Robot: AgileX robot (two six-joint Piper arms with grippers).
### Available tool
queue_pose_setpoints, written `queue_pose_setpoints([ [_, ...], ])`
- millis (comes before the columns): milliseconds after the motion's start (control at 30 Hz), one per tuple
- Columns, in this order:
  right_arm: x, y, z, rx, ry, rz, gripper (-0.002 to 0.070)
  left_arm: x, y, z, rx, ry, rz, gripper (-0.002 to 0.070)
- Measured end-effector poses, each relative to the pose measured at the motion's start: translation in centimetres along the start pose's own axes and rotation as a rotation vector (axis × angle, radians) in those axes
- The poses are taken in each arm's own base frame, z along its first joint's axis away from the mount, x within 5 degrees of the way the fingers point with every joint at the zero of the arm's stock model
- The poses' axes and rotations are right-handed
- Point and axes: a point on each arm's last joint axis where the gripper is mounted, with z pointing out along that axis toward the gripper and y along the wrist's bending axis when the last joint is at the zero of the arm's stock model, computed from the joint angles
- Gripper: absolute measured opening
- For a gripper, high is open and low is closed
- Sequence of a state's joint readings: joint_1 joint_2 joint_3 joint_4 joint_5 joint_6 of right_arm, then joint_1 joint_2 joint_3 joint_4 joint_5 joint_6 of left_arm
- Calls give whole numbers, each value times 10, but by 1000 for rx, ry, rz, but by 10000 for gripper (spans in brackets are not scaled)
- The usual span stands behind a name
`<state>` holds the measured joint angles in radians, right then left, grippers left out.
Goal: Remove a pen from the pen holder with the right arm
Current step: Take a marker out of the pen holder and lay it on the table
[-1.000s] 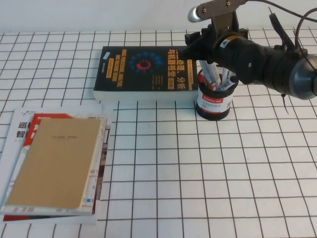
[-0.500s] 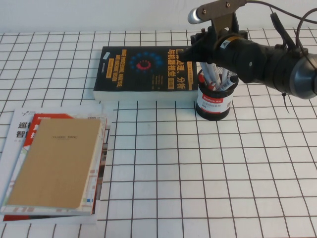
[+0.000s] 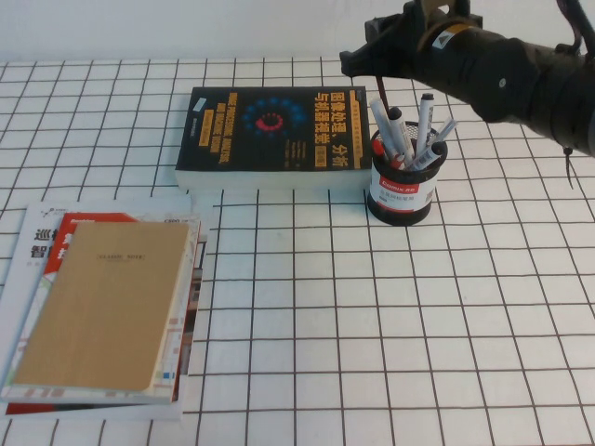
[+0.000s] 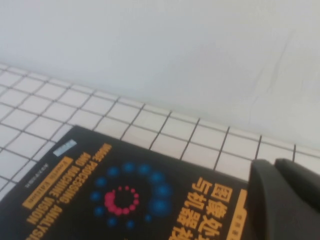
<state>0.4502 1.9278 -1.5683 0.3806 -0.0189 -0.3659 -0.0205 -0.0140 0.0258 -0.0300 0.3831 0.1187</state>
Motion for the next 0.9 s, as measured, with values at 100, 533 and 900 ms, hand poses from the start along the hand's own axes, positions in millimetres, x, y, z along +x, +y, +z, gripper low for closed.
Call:
queue_pose_setpoints([
  [100,-7,0,-6,-3,-11,0,-15,0,0,0,0,0,0,-4],
  [533,-33,2,-31,-23,-37,-39,-15,0,0,0,0,0,0,-4],
  [900,4,4,-32,-47,124,-49,209,0,0,0,0,0,0,-4],
])
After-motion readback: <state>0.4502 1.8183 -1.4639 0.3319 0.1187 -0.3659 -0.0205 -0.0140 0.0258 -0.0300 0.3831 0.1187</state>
